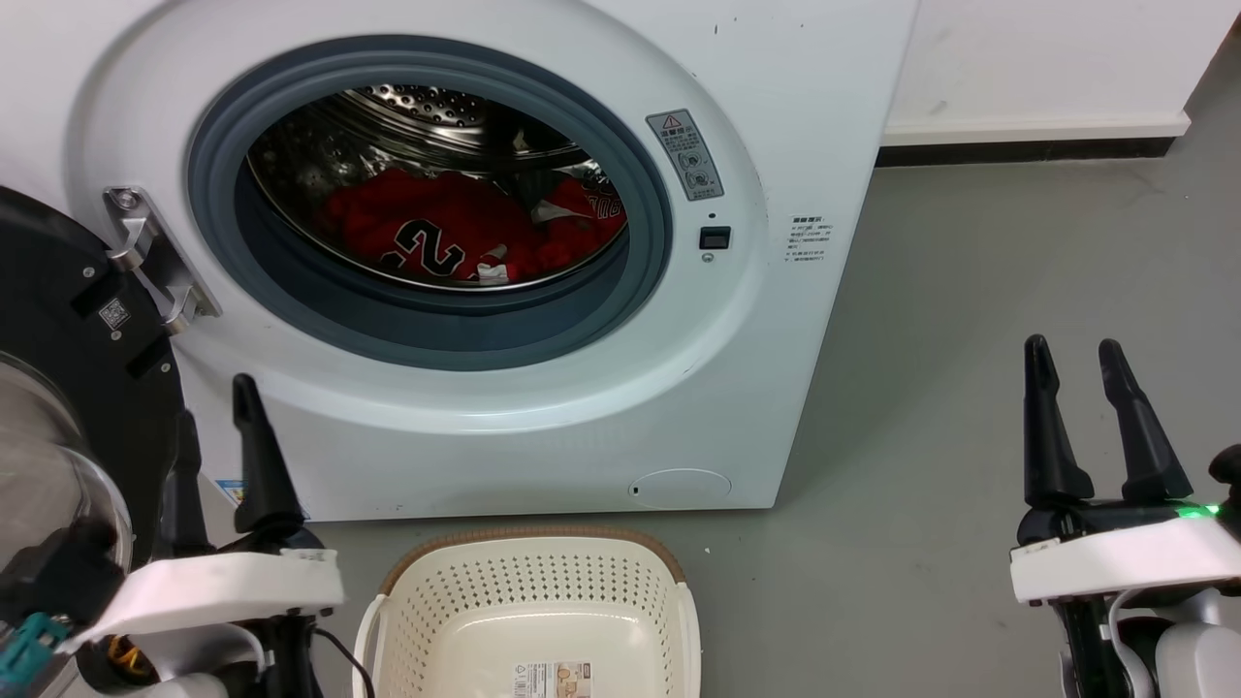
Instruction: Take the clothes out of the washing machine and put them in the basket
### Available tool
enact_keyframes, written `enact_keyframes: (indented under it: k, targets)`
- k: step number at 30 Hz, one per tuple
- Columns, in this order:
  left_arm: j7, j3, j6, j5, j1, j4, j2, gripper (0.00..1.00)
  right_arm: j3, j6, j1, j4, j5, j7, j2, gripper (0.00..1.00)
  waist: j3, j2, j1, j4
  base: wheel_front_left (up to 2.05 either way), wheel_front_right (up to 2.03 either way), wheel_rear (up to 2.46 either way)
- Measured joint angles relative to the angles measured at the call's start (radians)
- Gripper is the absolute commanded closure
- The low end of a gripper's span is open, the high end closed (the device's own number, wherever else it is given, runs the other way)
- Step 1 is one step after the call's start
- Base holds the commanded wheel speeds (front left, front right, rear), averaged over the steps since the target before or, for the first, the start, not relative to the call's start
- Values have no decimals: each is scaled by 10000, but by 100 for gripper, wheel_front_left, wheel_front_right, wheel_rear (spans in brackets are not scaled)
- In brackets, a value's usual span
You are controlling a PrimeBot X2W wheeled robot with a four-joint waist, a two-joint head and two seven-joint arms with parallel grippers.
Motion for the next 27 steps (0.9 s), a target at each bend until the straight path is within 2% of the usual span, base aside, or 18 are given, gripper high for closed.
enact_keyframes:
  k: [3, 7, 9, 10, 11, 15, 18, 23, 27]
  targets:
    - [-86, -332, -10, 681, 10, -165, 98, 0, 67, 0, 19, -96, -443, -92, -2, 0, 24, 0, 0, -8, 0, 0, 0]
    - [-184, -826, 393, 1365, 65, -347, 410, 0, -88, 0, 125, 8, -767, -194, -2, 0, 70, 0, 0, -22, 0, 0, 0]
    - [-234, -1126, 629, 1651, 119, -357, 585, 0, -111, 0, 204, 119, -1014, -249, -12, 0, 93, 0, 0, -23, 0, 0, 0]
    - [-366, -1837, 1195, 2056, 141, -286, 991, 0, -100, 0, 207, 217, -1615, -357, -12, 0, 163, 0, 0, -30, 0, 0, 0]
    - [-376, -1927, 1239, 2069, 144, -251, 1028, 0, -98, 0, 210, 230, -1697, -399, -12, 0, 176, 0, 0, -35, 0, 0, 0]
    - [-472, -2205, 1181, 2125, 194, 82, 1089, 0, -73, 0, 224, 313, -2104, -499, -12, 0, 238, 0, 0, -61, 0, 0, 0]
    - [-539, -2174, 968, 2186, 194, 324, 1081, 0, -54, 0, 226, 418, -2309, -564, -12, 0, 279, 0, 0, -79, 0, 0, 0]
    - [-640, -2280, 675, 2803, 194, 617, 1106, 0, -8, 0, 235, 568, -2602, -690, -15, 0, 312, 0, 0, -102, 0, 0, 0]
    - [-731, -2322, 685, 3244, 194, 704, 1106, 0, 23, 0, 235, 629, -2922, -775, -19, 0, 331, 0, 0, -118, 0, 0, 0]
